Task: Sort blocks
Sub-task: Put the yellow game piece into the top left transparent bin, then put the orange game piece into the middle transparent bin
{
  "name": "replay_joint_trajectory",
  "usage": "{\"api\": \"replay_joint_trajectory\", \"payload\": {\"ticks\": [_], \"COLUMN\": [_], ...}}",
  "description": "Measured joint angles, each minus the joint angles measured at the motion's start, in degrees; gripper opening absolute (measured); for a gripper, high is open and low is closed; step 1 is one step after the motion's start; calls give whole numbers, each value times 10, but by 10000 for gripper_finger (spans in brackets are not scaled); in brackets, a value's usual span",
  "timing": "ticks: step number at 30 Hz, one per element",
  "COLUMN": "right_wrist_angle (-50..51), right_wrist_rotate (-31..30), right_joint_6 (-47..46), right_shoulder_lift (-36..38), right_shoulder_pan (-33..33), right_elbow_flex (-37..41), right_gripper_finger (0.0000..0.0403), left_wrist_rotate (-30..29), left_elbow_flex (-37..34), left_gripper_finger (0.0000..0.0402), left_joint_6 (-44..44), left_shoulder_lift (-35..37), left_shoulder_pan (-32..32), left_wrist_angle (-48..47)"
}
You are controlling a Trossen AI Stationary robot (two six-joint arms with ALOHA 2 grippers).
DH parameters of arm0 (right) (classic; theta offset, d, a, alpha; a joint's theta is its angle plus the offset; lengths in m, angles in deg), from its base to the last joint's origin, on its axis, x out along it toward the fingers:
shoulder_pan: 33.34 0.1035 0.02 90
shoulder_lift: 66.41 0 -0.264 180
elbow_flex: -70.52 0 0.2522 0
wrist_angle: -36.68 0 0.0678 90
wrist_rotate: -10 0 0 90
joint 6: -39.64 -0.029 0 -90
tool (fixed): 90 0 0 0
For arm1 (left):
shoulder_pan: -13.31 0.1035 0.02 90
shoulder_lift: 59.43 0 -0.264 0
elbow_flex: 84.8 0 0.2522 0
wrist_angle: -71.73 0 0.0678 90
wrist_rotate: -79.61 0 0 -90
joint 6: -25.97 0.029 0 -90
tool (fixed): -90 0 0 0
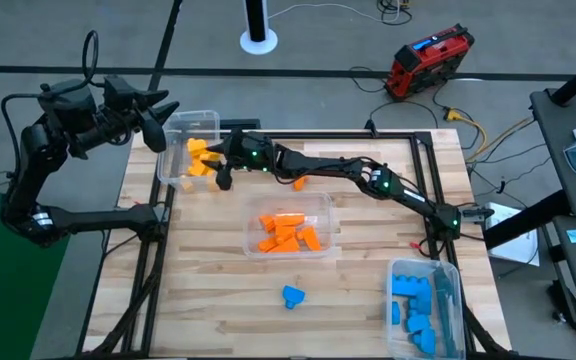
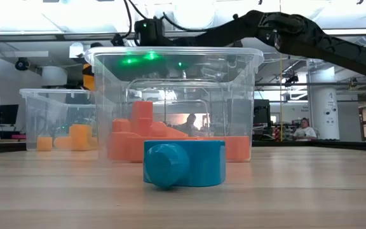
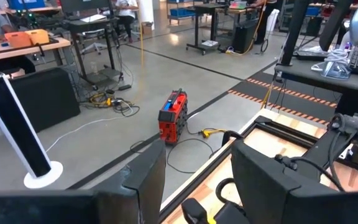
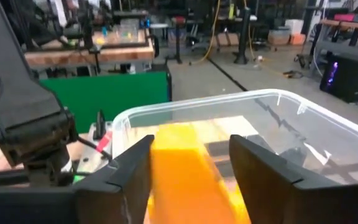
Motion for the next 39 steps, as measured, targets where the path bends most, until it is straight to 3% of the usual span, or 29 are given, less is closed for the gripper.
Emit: {"api": "replay_joint_trajectory", "payload": {"ticks": [10,18,26,35,39], "right_wrist_angle": [37,94,326,660,755], "right_wrist_rotate": [0,0,-7,-111,-140], "right_joint_6": [1,-5,-1,-36,-73], "right_shoulder_lift": [1,40,161,312,368], "right_shoulder_pan": [1,1,1,-3,-8], "right_elbow_flex": [-11,-11,-12,-12,-10], "right_gripper_finger": [251,269,245,199,175], "left_wrist_rotate": [0,0,0,0,-1], "left_elbow_flex": [0,0,0,0,0], "left_gripper_finger": [161,161,161,161,161], "left_joint_6": [3,-9,-34,-34,-26], "left_shoulder_lift": [1,2,-6,-65,-117], "left_shoulder_pan": [0,0,0,0,0], "left_wrist_angle": [-2,-11,-36,-37,-35]}}
